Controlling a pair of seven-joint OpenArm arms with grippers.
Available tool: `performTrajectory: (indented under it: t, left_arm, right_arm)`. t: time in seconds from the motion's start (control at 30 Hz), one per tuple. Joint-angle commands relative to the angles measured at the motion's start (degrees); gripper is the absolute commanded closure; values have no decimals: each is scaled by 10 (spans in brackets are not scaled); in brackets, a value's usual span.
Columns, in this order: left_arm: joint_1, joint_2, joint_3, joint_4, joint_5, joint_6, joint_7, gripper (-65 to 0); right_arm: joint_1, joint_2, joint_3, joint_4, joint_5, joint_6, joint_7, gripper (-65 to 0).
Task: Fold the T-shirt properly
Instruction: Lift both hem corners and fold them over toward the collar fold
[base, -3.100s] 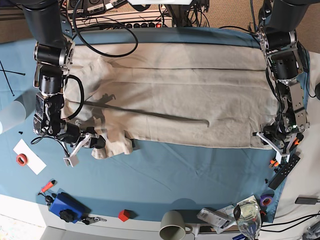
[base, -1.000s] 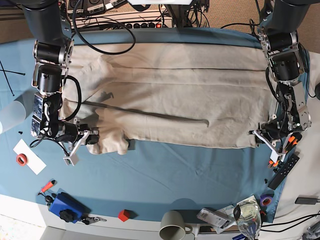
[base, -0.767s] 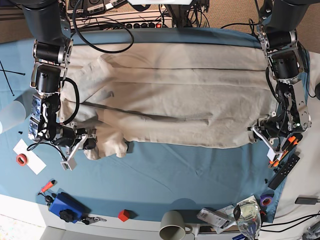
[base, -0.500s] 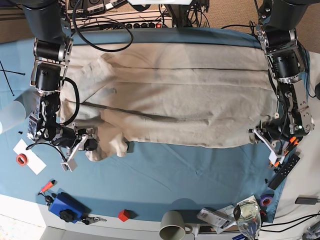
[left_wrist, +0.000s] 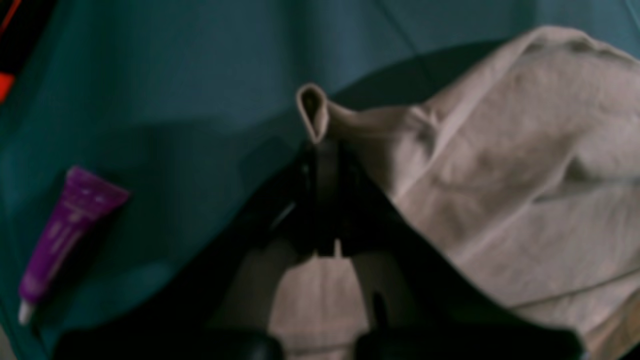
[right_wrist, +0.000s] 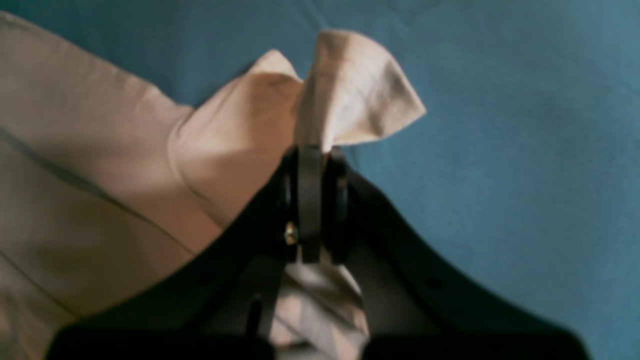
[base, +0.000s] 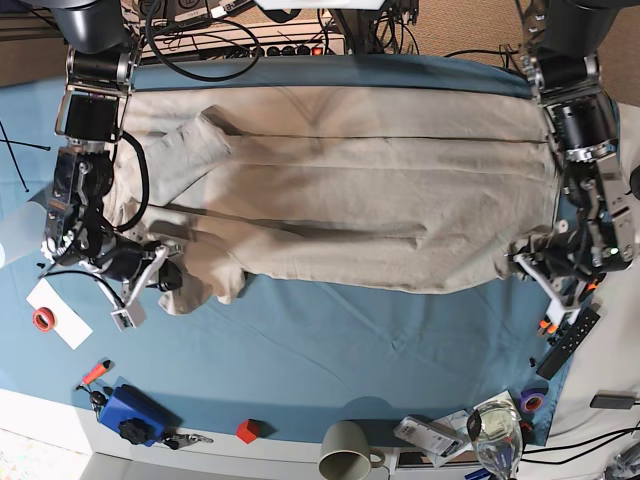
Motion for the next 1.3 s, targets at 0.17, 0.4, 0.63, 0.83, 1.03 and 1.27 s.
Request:
performTrajectory:
  t: [0.17, 0.4, 0.63, 0.83, 1.03, 1.27]
  left_arm:
    - [6, -39, -52, 11, -66, -34, 11, 0]
    - [31, -44, -94, 11, -145, -75, 39, 0]
    - [38, -45, -95, 27, -148, -75, 52, 0]
    - [64, -62, -95, 71, -148, -84, 53, 0]
    - [113, -86, -95, 123, -166, -90, 51, 0]
    - [166, -88, -102, 175, -174, -95, 51, 0]
  right_arm:
    - [12, 10, 49, 12, 47, 0, -25, 0]
    - [12, 10, 87, 12, 98, 0, -111, 0]
    - [12, 10, 113, 45, 126, 0, -148, 0]
    - [0, 17, 116, 49, 138, 0, -156, 0]
    - [-30, 18, 116, 55, 172, 0, -167, 0]
    - [-93, 18, 116, 136, 172, 11, -167, 0]
